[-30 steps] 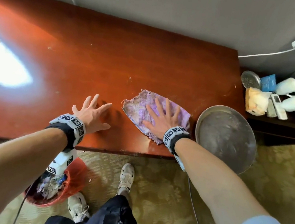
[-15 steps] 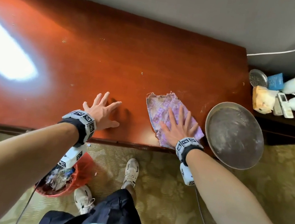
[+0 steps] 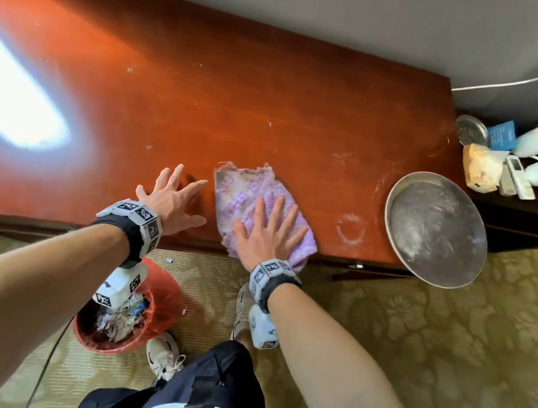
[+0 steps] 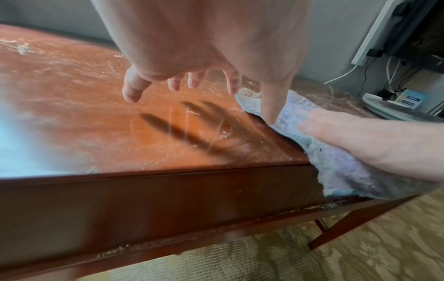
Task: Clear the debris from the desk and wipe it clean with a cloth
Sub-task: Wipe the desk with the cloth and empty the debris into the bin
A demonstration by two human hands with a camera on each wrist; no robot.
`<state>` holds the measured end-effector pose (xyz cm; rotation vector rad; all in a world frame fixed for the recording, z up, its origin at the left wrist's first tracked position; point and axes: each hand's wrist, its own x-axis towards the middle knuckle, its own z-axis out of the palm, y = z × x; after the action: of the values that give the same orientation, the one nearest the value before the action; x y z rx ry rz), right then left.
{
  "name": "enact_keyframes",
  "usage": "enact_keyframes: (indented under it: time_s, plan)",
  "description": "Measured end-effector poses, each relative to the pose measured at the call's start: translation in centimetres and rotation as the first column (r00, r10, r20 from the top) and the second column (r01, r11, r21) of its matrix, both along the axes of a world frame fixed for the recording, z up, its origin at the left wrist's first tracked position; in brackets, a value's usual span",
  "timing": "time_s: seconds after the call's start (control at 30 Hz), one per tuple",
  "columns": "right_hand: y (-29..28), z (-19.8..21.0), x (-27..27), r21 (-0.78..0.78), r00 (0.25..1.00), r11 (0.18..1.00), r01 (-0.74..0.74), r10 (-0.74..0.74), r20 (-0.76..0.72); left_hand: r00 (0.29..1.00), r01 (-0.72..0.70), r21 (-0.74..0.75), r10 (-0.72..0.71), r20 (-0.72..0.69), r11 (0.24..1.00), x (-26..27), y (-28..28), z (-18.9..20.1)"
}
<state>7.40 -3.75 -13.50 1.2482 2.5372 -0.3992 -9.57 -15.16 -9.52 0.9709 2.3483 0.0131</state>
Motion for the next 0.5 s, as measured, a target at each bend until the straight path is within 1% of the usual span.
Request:
enact_keyframes:
  time_s: [0.07,0.13,0.23,0.37,0.43,0.5]
  plan:
    - [-1.1,0.0,-0.5,0.005,1.0,1.0,-0.011,0.011,-0.001,1.0,-0.007,-0.006,0.007,0.007,1.0,0.1,-0.1,-0.1]
    - [-0.4,0.0,-0.1,0.003,1.0,1.0,-0.001,0.001,-0.003,1.0,0.01,-0.031,-0.01,-0.002,0.999,0.0,0.0,-0.2]
    - [3.2,-0.1,2.6,0.023,0.996,0.996,0.089,-0.09,0.016,0.999,0.029,-0.056,-0.03,-0.016,0.998,0.1,1.1,-0.6]
    - [9.2,0.1,5.7,0.049,0.985,0.985,0.165,-0.167,0.048,0.996,0.069,-0.071,-0.073,-0.057,0.995,1.2,4.7,-0.7]
    - [11.0,-0.1,6.1,0.035,0.977,0.979,0.203,-0.205,0.06,0.992,0.104,-0.084,-0.11,-0.069,0.991,1.7,6.4,-0.6]
    - [11.3,-0.2,6.0,0.03,0.969,0.971,0.237,-0.238,0.067,0.992,0.108,-0.084,-0.113,-0.062,0.991,1.8,7.5,-0.5]
